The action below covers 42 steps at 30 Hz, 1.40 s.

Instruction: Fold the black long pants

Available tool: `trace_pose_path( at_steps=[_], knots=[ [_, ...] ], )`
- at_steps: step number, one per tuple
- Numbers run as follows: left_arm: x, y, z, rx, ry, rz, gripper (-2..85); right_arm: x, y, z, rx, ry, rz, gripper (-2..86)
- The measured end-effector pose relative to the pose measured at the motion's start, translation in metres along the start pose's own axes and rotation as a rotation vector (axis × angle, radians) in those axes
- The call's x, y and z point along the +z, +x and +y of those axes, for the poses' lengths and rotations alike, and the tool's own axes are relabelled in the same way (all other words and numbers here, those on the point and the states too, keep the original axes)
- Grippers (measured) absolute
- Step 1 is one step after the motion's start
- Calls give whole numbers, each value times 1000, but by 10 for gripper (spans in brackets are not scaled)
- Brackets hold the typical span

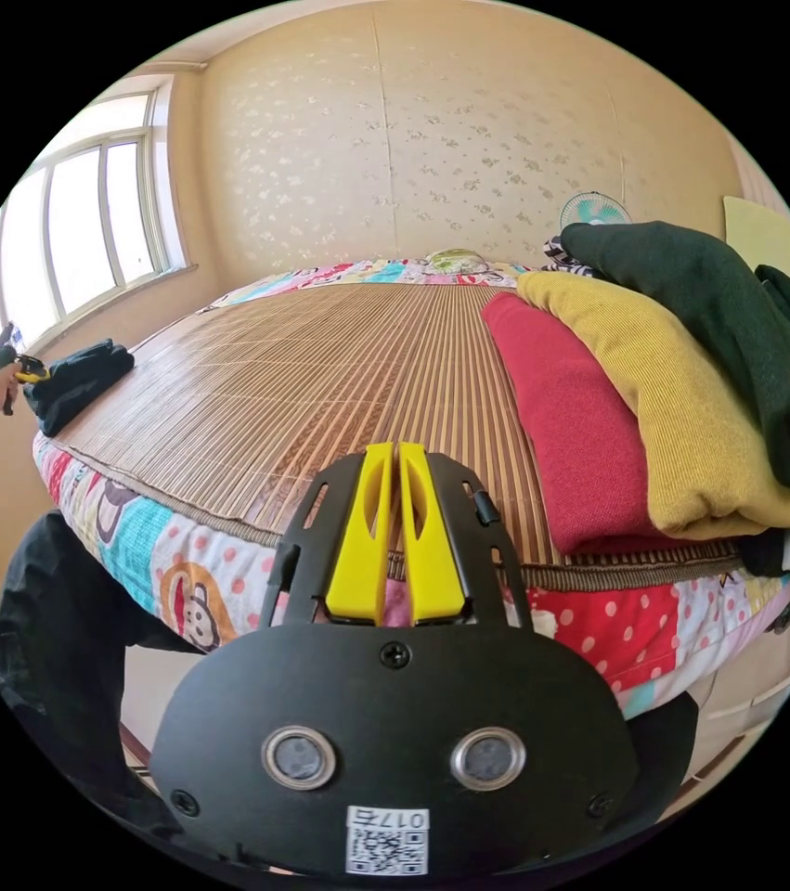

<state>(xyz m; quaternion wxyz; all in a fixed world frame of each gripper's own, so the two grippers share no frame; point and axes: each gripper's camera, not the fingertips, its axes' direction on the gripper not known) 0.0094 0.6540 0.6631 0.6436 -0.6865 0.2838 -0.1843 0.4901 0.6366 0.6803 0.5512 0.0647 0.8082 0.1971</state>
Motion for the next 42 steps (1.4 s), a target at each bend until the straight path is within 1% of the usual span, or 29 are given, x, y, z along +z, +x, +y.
trace_pose_path(
  at_steps=[1, 2, 3, 4, 6, 7, 9, 10, 11, 12, 13, 14, 16, 18, 19, 20, 22, 23, 24, 25, 26, 27, 30, 32, 34, 35, 36, 39, 42],
  knots=[
    [-10, 2, -5, 1, 26, 79, 10, 0, 4, -2, 2, 0, -2, 2],
    [-29, 7, -14, -8, 74, 232, 5, 0, 7, -5, 5, -1, -6, 0],
    [-44, 16, -25, -13, 87, 343, 2, 0, 9, -6, 6, -1, -8, -1],
    [-50, 23, -29, -1, 91, 389, 1, -1, 13, -9, 7, 0, -12, -3],
    [-72, 63, -39, 89, 95, 568, -2, -2, 19, -13, 10, 1, -18, -3],
    [-75, 76, -39, 122, 87, 612, -3, -3, 23, -16, 12, 0, -22, -3],
    [-86, 137, -21, 312, 47, 782, -3, -5, 29, -20, 15, 0, -30, -2],
    [-87, 152, -13, 360, 29, 824, -3, -7, 33, -23, 17, 0, -34, 0],
    [-85, 181, 8, 459, -24, 899, -2, -8, 36, -27, 18, 1, -35, 1],
    [-80, 207, 35, 558, -86, 946, -1, -9, 38, -28, 17, 1, -35, 2],
    [-75, 219, 51, 603, -122, 960, 0, -11, 41, -32, 16, 0, -35, 2],
    [-61, 238, 84, 674, -200, 977, 1, -13, 45, -35, 14, 1, -37, 3],
    [-32, 261, 138, 756, -333, 957, 3, -16, 51, -40, 12, 1, -46, 4],
    [12, 276, 205, 791, -489, 836, 2, -20, 58, -45, 17, 2, -57, 4],
    [20, 277, 219, 790, -508, 814, 1, -23, 63, -49, 20, 3, -64, 4],
    [32, 277, 240, 781, -518, 807, 1, -26, 68, -53, 24, 3, -69, 4],
    [35, 275, 255, 741, -456, 808, 12, -30, 74, -58, 25, 4, -70, 4],
    [32, 277, 256, 720, -388, 792, 27, -33, 78, -62, 25, 3, -67, 4],
    [29, 287, 255, 725, -328, 765, 46, -35, 80, -64, 24, 3, -64, 4],
    [28, 295, 253, 732, -309, 742, 56, -38, 84, -68, 25, 2, -58, 4],
    [34, 315, 248, 742, -303, 667, 71, -42, 88, -72, 28, 1, -51, 4],
    [45, 339, 242, 747, -325, 583, 87, -44, 90, -75, 29, 1, -47, 4],
    [85, 401, 236, 764, -380, 488, 111, -55, 102, -84, 31, 0, -38, 4],
    [119, 431, 243, 771, -420, 497, 109, -65, 113, -92, 33, 0, -41, 5],
    [164, 453, 256, 766, -514, 432, 85, -73, 122, -98, 34, -1, -43, 5],
    [188, 456, 265, 748, -536, 341, 66, -79, 128, -102, 36, -2, -46, 6],
    [189, 451, 268, 728, -470, 386, 51, -82, 132, -103, 36, -2, -47, 7],
    [175, 419, 270, 645, -404, 506, 27, -99, 149, -114, 42, -9, -52, 12],
    [145, 384, 283, 621, -340, 623, 11, -123, 166, -132, 95, -47, -66, 27]
  ],
)
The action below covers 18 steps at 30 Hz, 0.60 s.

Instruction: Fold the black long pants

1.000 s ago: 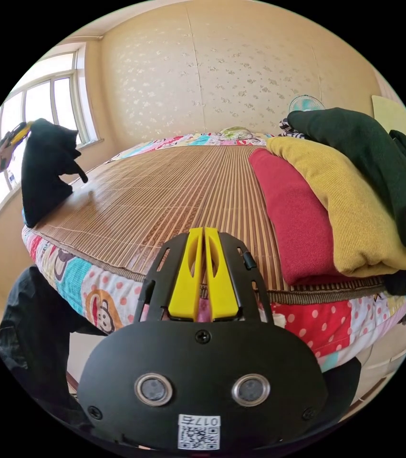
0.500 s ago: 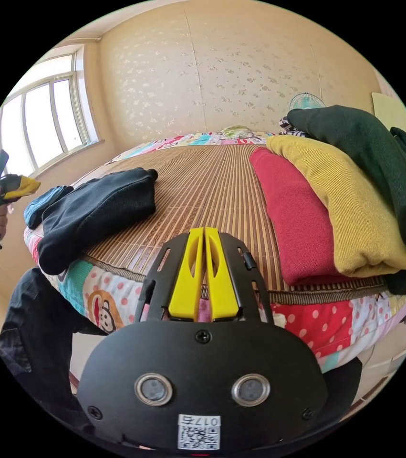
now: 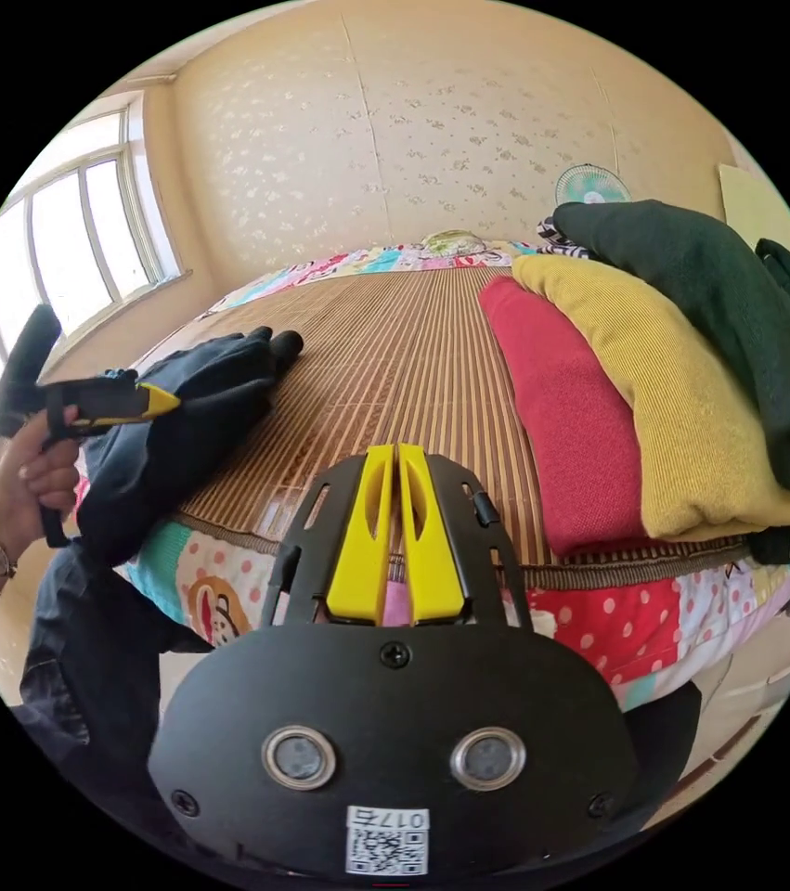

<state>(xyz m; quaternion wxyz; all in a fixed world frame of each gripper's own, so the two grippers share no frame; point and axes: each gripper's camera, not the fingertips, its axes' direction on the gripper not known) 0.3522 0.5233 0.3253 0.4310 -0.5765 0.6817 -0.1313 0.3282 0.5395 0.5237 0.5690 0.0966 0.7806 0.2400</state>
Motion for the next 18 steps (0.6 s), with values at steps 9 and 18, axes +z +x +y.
trace_pose_path(
  at_steps=[9, 18],
  knots=[
    [-43, 12, 68, 72, 35, -16, 21, -76, 25, -17, -64, 88, -891, 82],
    [-88, -10, 59, -55, 199, 11, 129, -112, 48, -29, -85, -17, -1255, 34]
  ],
)
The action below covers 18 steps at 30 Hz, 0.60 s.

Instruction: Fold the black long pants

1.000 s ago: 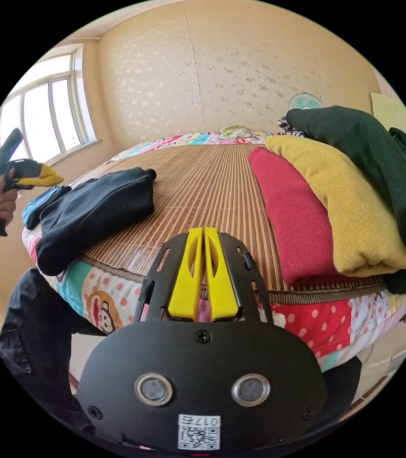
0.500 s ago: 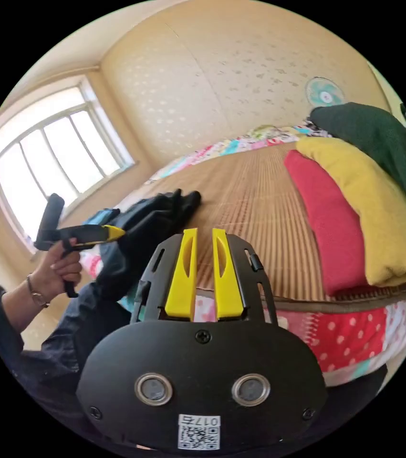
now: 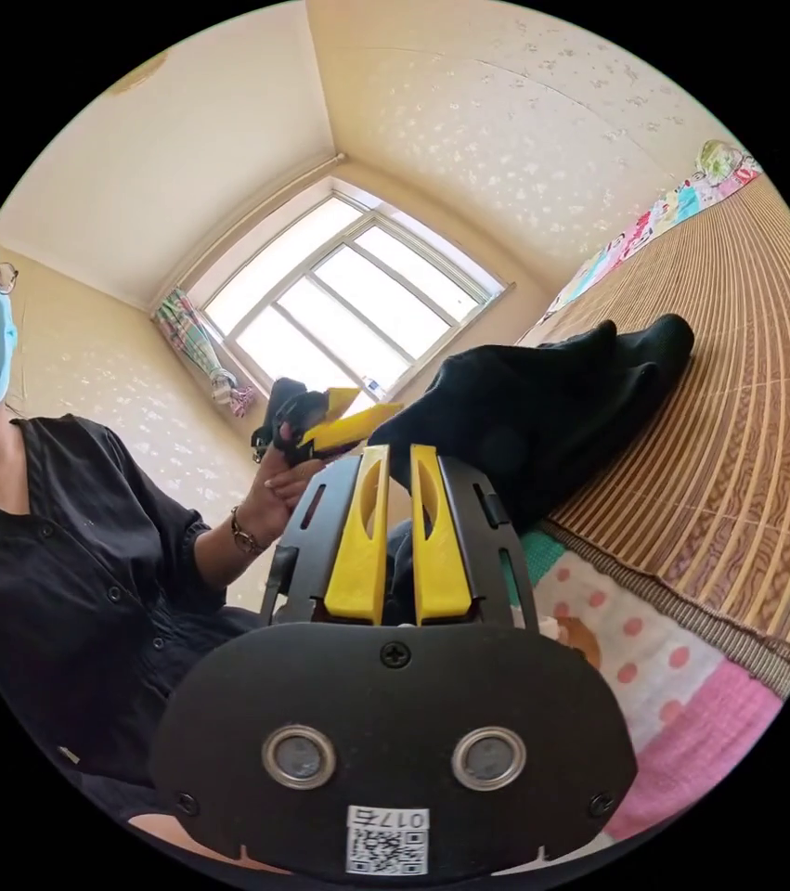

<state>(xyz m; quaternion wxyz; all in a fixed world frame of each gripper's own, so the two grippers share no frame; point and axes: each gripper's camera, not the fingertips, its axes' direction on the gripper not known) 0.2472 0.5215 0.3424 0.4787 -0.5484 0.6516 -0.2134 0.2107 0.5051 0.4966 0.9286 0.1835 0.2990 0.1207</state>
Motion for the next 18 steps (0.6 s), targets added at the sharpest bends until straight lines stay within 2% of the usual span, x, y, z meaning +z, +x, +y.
trace_pose_path(
  at_steps=[4, 6, 8, 10, 13, 15, 16, 18],
  knots=[
    [15, 10, -17, 32, -83, -94, 173, 6, -29, -5, -41, -90, 10, 28],
    [40, 13, -21, 55, -170, -255, 179, 8, -40, -5, -54, -117, 18, 27],
    [60, 9, -18, 76, -232, -355, 162, 6, -50, -5, -54, -136, 13, 26],
    [65, 0, -9, 55, -216, -433, 87, 1, -54, -6, -48, -146, 20, 25],
    [33, -12, 3, 119, -72, -244, 41, -21, -62, -10, -78, -124, -2, 22],
    [-13, -34, 6, 165, 50, -11, 38, -43, -63, -15, -84, -60, -66, 20],
    [-24, -40, 6, 177, 66, 50, 37, -60, -64, -18, -85, -5, -123, 18],
    [-82, -64, 6, 253, 179, 315, 34, -83, -66, -22, -89, 59, -188, 13]
  ],
)
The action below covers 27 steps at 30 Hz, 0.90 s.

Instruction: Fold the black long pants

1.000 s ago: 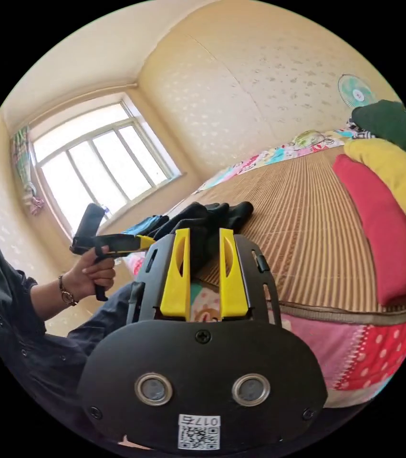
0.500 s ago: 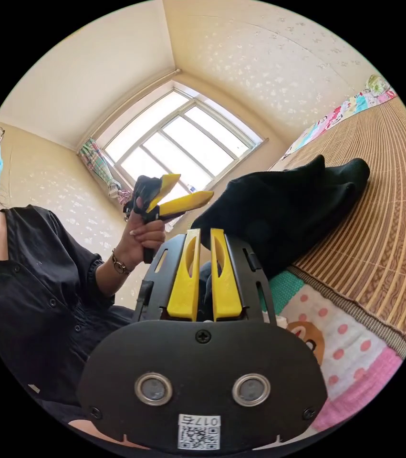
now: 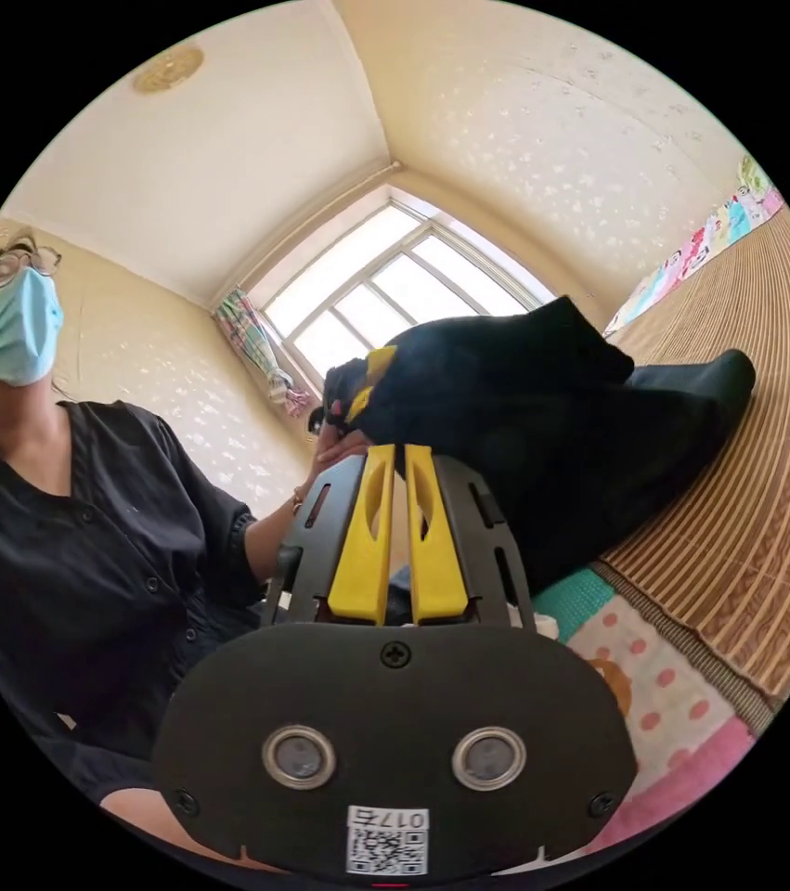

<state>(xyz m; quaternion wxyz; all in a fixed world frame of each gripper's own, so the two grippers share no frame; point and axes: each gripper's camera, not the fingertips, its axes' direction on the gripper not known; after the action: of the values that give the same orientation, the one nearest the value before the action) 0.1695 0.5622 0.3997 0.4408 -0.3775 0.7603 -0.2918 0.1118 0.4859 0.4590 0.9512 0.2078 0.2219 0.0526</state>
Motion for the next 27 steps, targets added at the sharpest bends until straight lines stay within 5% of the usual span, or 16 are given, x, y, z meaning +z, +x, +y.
trace_pose_path(
  at_steps=[8, 15, 21, 27],
  knots=[
    [-181, 1, -3, 401, 426, 606, 28, -42, -77, -16, -200, 37, 161, 5],
    [-204, -2, -37, 661, 452, 1138, 21, -66, -150, -40, -316, 183, 256, 8],
    [-164, 10, -71, 626, 452, 1558, 20, -24, -162, -57, -321, 64, 369, 33],
    [-119, 30, -84, 427, 375, 1679, 16, 26, -161, -44, -336, -32, 358, 78]
  ],
)
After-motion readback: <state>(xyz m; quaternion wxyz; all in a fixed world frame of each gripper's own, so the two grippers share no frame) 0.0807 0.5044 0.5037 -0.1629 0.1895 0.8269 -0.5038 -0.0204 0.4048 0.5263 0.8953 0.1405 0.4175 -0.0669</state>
